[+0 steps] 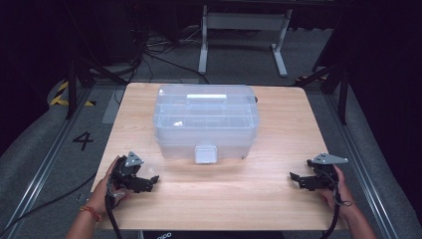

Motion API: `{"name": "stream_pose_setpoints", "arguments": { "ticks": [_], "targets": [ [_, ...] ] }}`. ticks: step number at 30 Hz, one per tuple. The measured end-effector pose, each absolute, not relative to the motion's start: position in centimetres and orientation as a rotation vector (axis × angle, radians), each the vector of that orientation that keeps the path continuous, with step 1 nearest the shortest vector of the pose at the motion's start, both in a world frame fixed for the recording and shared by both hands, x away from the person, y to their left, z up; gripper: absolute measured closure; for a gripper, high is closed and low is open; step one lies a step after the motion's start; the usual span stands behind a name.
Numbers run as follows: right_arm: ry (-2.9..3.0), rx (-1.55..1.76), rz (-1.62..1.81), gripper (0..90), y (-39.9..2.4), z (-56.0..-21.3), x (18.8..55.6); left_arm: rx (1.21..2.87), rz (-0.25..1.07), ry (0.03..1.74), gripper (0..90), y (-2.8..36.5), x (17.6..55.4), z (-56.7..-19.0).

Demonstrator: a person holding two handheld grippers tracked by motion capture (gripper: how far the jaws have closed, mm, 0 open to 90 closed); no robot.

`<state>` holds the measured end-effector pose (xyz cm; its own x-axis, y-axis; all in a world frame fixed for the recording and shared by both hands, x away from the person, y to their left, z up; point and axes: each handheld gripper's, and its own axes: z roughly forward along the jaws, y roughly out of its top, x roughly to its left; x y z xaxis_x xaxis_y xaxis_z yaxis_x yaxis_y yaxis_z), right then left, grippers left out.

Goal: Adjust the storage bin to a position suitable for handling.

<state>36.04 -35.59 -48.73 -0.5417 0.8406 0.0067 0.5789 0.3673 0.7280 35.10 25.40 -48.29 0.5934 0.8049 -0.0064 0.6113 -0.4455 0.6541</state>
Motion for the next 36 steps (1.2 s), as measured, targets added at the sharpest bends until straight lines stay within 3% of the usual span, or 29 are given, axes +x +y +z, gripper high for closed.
{"name": "stream_pose_setpoints", "arguments": {
  "ticks": [18, 21, 23, 36],
  "targets": [
    [2.281, 1.213, 0.965, 9.0, -35.5, -48.6, 35.9, 2.233, 0.372, 1.048, 0.3, 25.7, 35.2, -48.3],
    [2.262, 1.241, 0.98, 18.9, -35.7, -48.5, 36.0, 2.235, 0.375, 1.043, 0.3, 25.7, 35.2, -48.3],
    [2.259, 1.235, 0.967, 17.0, -35.6, -48.4, 36.0, 2.235, 0.375, 1.042, 0.3, 25.7, 35.2, -48.3],
    [2.192, 1.156, 1.08, 27.2, -35.3, -44.1, 37.5, 2.238, 0.38, 1.04, 0.4, 25.7, 35.2, -48.2]
  ]
}}
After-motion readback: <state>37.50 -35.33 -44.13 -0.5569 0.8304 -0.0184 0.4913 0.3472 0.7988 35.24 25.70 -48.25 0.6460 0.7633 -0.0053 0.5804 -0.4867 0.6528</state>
